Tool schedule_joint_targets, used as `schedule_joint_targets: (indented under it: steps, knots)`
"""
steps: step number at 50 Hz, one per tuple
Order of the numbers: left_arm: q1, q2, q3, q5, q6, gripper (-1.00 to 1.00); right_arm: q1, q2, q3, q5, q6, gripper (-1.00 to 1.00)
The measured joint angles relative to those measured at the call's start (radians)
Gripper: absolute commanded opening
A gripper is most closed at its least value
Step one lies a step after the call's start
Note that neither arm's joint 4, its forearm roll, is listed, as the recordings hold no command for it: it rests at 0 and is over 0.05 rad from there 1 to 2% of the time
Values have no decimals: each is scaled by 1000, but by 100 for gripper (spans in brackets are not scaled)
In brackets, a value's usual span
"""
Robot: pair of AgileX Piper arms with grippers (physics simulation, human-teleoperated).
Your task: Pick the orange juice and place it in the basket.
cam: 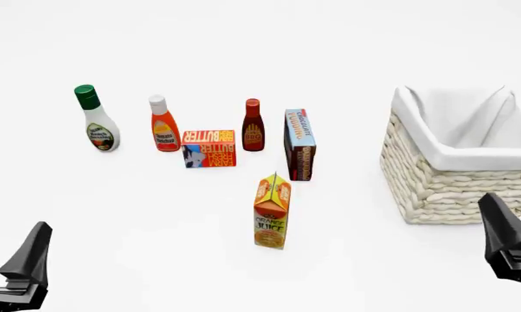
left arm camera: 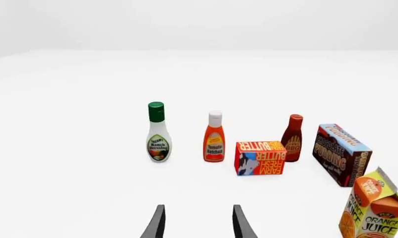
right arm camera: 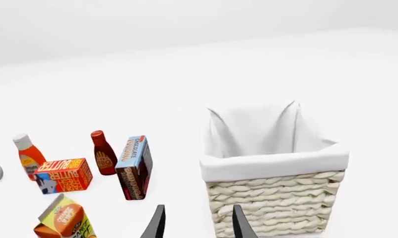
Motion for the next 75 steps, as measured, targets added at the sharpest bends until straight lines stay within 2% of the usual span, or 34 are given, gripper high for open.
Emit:
schedule_joint_targets:
  steps: [23,52,75]
  knots:
    - [0,-4,0,4,0,100,80,217,-216,134,117,100]
    - [0,-3,1,2,0,100,250,510,-399,205,382,100]
    - [0,-3,1,2,0,100,375,676,-536,281,598,100]
